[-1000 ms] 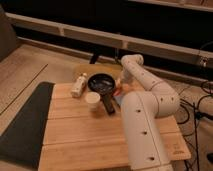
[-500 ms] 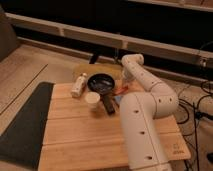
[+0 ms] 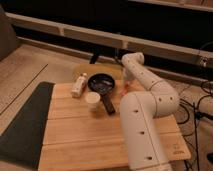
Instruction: Place the pepper on the white sponge
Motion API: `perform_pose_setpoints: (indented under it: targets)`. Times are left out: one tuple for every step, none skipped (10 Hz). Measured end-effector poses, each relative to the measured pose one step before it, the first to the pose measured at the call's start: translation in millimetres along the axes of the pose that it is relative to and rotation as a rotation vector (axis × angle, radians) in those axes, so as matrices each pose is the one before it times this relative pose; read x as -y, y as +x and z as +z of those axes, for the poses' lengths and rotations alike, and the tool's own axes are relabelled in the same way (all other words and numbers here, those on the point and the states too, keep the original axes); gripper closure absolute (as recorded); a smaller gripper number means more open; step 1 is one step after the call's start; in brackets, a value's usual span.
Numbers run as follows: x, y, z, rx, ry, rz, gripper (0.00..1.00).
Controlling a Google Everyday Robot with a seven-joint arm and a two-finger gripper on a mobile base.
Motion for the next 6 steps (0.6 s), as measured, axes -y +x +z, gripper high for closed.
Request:
perform_pose_setpoints:
  targets:
    - [10.64,-9.07,-11.54,0.03232,0.01511,0.02108,1.0]
    - [9.91,-10.04,-14.34,0.03671,0.01409,0.01763,1.0]
    - [4.56,-5.59,-9.62,0.02207,0.00795,0.00549,1.0]
    - [1.91,-2.23,-9.48,0.01641,0.00524,-0.00033,1.0]
    - [-3.15,3.24,-10.63,0.00955,0.00158,-0.00783,1.0]
    - [-4.7,6.77,-5.5,-0.00202,-0.00169,-0.00373,1.0]
